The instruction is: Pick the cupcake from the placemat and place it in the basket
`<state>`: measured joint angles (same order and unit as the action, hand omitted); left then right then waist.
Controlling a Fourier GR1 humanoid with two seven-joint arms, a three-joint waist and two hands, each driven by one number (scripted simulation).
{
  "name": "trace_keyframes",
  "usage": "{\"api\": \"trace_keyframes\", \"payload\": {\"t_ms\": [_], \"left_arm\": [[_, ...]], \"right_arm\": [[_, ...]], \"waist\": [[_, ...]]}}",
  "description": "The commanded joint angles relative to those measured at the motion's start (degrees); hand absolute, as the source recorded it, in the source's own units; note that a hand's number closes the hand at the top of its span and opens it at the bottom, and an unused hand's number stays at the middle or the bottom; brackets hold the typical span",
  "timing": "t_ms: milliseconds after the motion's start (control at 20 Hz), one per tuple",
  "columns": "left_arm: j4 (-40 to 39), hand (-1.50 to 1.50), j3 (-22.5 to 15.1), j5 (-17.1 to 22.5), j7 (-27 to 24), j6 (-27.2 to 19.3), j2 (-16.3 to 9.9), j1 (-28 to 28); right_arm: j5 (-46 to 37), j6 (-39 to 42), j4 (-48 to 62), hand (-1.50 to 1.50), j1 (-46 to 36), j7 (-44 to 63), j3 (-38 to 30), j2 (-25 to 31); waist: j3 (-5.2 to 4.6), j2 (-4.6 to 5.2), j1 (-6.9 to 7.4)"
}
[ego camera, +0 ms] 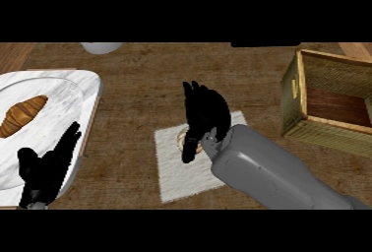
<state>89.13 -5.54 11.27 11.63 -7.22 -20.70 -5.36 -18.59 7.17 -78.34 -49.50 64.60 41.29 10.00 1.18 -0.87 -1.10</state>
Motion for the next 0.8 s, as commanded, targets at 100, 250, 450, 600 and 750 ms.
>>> {"api": "trace_keyframes", "payload": {"t_ms": [100,250,450,600,750], "left_arm": [[-6.4,0.0,-1.9,-0.1,3.7,0.2,2.0,-3.1],[-7.1,0.0,-2.3,-0.8,1.3,0.1,3.0,-5.3],[-6.3,0.0,-1.6,-0.5,3.4,0.5,2.5,-3.3],[-9.0,0.0,-0.5,0.0,2.4,1.0,2.9,-1.5],[-6.3,0.0,-0.7,0.4,3.6,2.8,1.5,-2.6]], "right_arm": [[-3.1,-0.6,-0.5,-1.5,2.8,6.8,0.3,-1.0],[-5.7,-2.7,2.3,-1.5,3.5,6.3,1.5,-3.7],[-7.3,-3.5,4.5,-1.5,2.8,4.9,-0.5,-5.4],[-7.7,-2.5,3.8,-1.5,4.8,3.9,-0.3,-5.3],[-9.7,-2.8,5.6,-1.5,5.1,3.4,-0.1,-5.7]], "waist": [[-1.24,0.73,-0.03],[-1.29,0.91,0.85],[-1.24,0.97,1.08],[-1.29,1.03,0.4],[-1.24,0.91,0.95]]}}
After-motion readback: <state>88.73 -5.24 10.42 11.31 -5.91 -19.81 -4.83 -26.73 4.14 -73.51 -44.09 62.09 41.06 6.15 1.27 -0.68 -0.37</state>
